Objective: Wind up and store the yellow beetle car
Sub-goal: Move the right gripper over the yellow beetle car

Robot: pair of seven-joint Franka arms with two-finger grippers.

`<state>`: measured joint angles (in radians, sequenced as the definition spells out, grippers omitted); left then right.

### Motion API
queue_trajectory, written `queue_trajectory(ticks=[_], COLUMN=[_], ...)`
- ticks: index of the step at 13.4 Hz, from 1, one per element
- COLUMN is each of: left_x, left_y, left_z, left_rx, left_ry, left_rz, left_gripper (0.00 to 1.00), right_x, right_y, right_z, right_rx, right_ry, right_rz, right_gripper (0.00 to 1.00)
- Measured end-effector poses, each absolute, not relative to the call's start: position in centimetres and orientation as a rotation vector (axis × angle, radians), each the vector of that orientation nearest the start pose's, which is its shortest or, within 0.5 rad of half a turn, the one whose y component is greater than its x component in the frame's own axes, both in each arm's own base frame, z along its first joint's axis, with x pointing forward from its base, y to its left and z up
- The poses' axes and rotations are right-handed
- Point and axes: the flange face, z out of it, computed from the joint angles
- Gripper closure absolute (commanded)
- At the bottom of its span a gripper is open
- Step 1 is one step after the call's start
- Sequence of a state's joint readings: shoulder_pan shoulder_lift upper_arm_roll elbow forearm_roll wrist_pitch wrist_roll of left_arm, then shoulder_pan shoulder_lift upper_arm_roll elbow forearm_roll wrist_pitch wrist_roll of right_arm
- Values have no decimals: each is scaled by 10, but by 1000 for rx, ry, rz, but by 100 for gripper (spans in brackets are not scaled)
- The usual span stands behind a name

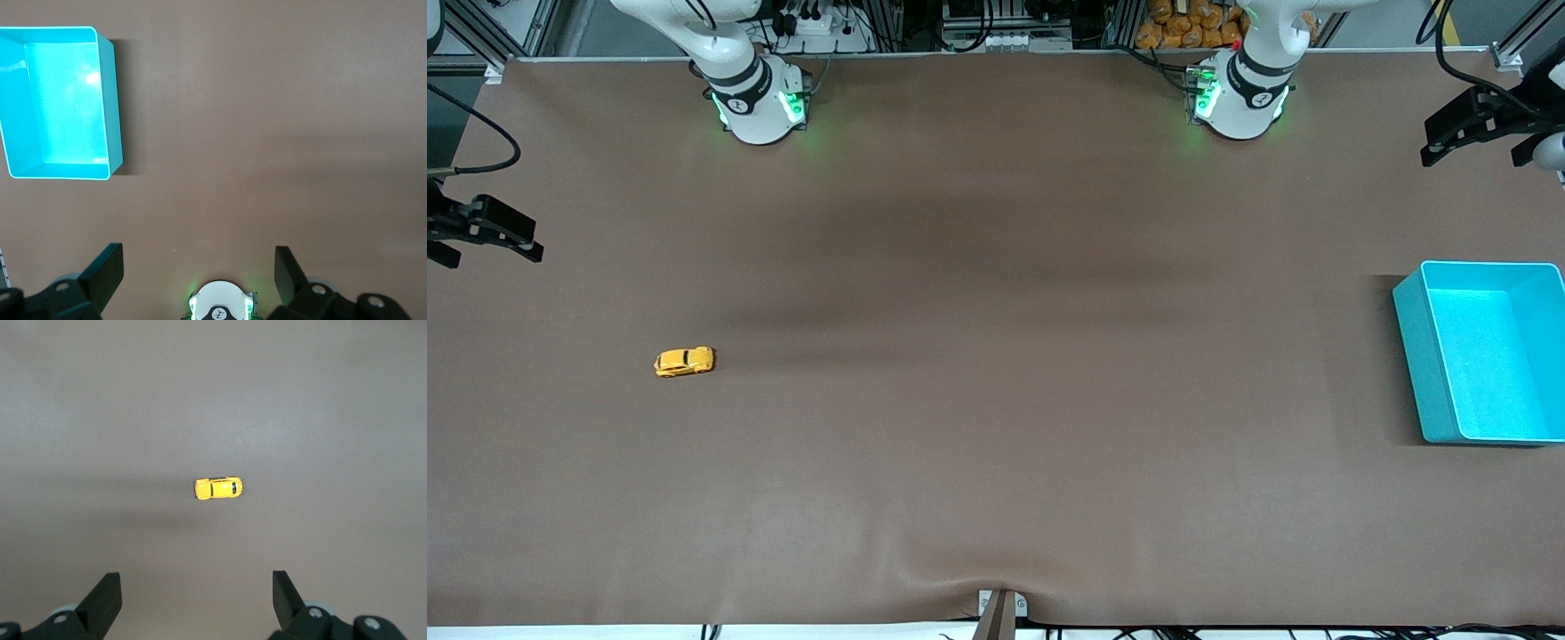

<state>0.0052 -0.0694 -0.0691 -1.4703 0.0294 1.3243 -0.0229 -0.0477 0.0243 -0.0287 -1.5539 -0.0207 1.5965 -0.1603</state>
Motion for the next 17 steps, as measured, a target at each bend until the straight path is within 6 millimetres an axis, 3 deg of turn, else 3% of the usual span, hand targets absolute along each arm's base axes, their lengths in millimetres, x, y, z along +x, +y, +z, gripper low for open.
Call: queue_trajectory(ticks=[8, 11, 17], left_x=[504, 503, 505], left_y=[-35, -47, -39], left_z=[686, 686, 684], left_rx=[-3101, -3098, -3099], left_ry=[67, 103, 80], left_rz=[118, 118, 116], left_gripper=[0, 0, 0], right_x=[562, 559, 559], right_y=[-46, -52, -57], right_z=[620, 618, 613], right_rx=[-3161, -3159, -3157], right_ry=[-127, -99, 239], right_rz=[-10, 29, 47], right_gripper=[0, 0, 0])
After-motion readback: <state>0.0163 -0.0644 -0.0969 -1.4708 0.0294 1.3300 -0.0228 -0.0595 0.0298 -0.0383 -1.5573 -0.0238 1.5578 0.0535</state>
